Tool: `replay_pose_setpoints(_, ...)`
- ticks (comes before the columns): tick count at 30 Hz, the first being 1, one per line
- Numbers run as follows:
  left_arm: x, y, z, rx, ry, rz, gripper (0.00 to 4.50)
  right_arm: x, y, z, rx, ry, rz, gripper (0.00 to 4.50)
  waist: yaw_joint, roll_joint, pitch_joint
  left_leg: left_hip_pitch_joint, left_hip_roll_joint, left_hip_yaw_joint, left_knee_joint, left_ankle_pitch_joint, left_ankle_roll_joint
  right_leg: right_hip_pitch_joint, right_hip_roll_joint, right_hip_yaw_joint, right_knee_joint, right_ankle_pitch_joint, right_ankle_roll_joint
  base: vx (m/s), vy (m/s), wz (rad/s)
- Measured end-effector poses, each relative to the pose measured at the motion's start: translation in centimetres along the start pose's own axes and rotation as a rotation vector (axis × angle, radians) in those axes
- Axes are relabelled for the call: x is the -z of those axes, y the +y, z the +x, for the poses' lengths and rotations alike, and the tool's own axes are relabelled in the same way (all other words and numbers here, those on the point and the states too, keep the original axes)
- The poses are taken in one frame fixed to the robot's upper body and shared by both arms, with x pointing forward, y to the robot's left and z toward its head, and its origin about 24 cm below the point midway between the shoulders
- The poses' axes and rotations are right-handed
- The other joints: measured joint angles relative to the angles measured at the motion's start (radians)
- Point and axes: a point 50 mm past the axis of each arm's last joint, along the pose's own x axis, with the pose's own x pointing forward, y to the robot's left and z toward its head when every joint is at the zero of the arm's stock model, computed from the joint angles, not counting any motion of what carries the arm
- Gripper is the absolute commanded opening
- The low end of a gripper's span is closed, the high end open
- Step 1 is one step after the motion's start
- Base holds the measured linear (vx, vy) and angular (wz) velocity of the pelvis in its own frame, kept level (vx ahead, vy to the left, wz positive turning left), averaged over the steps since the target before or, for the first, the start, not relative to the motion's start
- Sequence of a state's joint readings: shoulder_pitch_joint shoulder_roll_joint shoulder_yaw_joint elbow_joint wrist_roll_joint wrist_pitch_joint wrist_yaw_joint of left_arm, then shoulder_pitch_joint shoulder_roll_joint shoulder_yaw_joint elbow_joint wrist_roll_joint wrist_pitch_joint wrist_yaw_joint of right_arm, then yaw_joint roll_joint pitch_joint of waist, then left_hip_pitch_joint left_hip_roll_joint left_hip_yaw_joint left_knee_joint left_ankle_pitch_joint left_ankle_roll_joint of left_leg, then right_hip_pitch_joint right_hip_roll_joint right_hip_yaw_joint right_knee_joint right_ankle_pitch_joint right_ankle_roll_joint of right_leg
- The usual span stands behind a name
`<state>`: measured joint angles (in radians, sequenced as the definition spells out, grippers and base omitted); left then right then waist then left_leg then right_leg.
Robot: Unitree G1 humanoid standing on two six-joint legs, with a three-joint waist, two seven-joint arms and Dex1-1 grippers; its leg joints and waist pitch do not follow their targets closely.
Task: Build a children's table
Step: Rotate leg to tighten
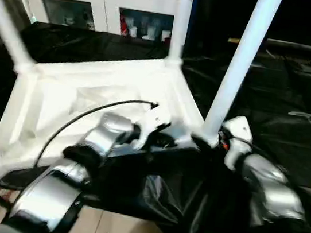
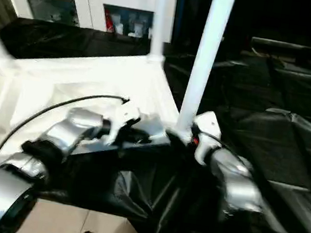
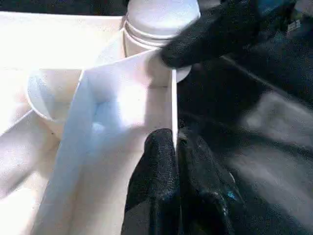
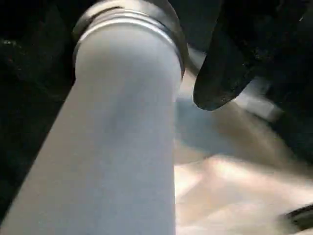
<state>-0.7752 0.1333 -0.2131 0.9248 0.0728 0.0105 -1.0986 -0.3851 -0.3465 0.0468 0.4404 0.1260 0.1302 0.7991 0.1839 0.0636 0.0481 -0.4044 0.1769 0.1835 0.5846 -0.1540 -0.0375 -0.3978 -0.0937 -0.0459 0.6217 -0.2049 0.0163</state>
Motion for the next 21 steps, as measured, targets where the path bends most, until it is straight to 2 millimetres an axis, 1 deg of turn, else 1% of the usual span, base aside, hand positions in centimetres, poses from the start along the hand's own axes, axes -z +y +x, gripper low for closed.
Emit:
replay_pose_setpoints(1, 0.0, -0.1, -0.1, 0.019, 0.001, 0.007, 0.00, -0.1, 0.1, -0.2, -0.028, 0.006, -0.009, 3.82, 0.002, 0.000, 0.000, 0.000, 0.000, 0.000, 0.001, 0.000, 0.000, -0.001, 0.000, 0.000, 0.001, 0.000, 0.000, 0.000, 0.000, 0.00)
replay_pose_setpoints(4, 0.3, -0.7, -0.6, 0.094, 0.005, 0.039, 0.00, -0.1, 0.3, -1.4, -0.162, 0.046, -0.047, 3.82, 0.016, 0.000, 0.001, -0.001, 0.000, 0.000, 0.001, 0.000, 0.000, 0.000, 0.000, 0.001, 0.000, 0.000, 0.000, 0.000, 0.000, 0.00)
replay_pose_setpoints(5, 0.3, -0.8, -0.8, 0.112, 0.007, 0.047, 0.00, -0.2, 0.5, -1.6, -0.199, 0.050, -0.053, 3.69, 0.017, 0.000, 0.001, -0.001, 0.000, 0.000, 0.001, 0.000, 0.000, 0.000, 0.000, 0.001, 0.000, 0.000, 0.000, 0.000, 0.000, 0.00)
replay_pose_setpoints(6, 0.4, -0.8, -1.1, 0.122, 0.006, 0.047, 0.00, -0.3, 0.6, -1.6, -0.225, 0.055, -0.057, 3.69, 0.017, 0.001, 0.000, -0.001, 0.000, 0.000, 0.001, 0.000, 0.000, -0.001, 0.000, 0.001, 0.000, 0.000, 0.000, 0.000, 0.000, 0.00)
replay_pose_setpoints(9, 0.9, -1.2, -2.1, 0.166, 0.007, 0.059, 0.00, -0.6, 1.1, -1.9, -0.317, 0.074, -0.068, 3.40, 0.016, 0.000, 0.001, -0.002, 0.000, 0.000, 0.000, 0.000, 0.000, -0.002, 0.000, 0.000, 0.000, 0.000, 0.000, 0.000, 0.000, 0.00)
replay_pose_setpoints(10, 0.9, -1.3, -2.4, 0.176, 0.008, 0.058, 0.00, -0.7, 1.2, -2.0, -0.339, 0.074, -0.066, 3.40, 0.015, 0.000, 0.001, -0.002, 0.001, 0.000, 0.000, 0.000, 0.000, -0.002, 0.000, 0.000, 0.000, 0.000, 0.000, 0.000, 0.000, 0.00)
replay_pose_setpoints(11, 1.0, -1.4, -2.7, 0.185, 0.009, 0.059, 0.00, -0.7, 1.3, -2.0, -0.357, 0.069, -0.058, 3.20, 0.016, 0.000, 0.001, -0.002, 0.001, 0.000, 0.000, 0.000, 0.000, -0.003, 0.000, 0.000, 0.000, 0.000, 0.000, 0.000, 0.000, 0.00)
replay_pose_setpoints(14, 1.2, -1.5, -3.0, 0.202, 0.014, 0.057, 0.00, -0.6, 1.5, -2.0, -0.384, 0.074, -0.042, 3.10, 0.016, 0.000, 0.001, -0.004, 0.001, 0.000, 0.001, 0.000, 0.000, -0.004, 0.000, 0.000, 0.000, 0.000, 0.000, 0.000, 0.000, 0.00)
replay_pose_setpoints(15, 1.2, -1.5, -3.0, 0.202, 0.014, 0.056, 0.00, -0.6, 1.5, -1.9, -0.386, 0.075, -0.041, 2.91, 0.016, 0.000, 0.001, -0.004, 0.001, 0.000, 0.001, 0.000, 0.000, -0.004, 0.000, 0.000, 0.000, 0.000, 0.000, 0.000, 0.000, 0.00)
replay_pose_setpoints(21, 1.2, -1.7, -3.2, 0.205, 0.014, 0.048, 0.00, -0.9, 1.8, -1.9, -0.404, 0.080, -0.034, 2.73, 0.016, 0.000, 0.001, -0.005, 0.001, 0.001, 0.001, 0.000, 0.000, -0.005, 0.000, 0.000, 0.000, 0.000, 0.000, 0.000, 0.000, 0.00)
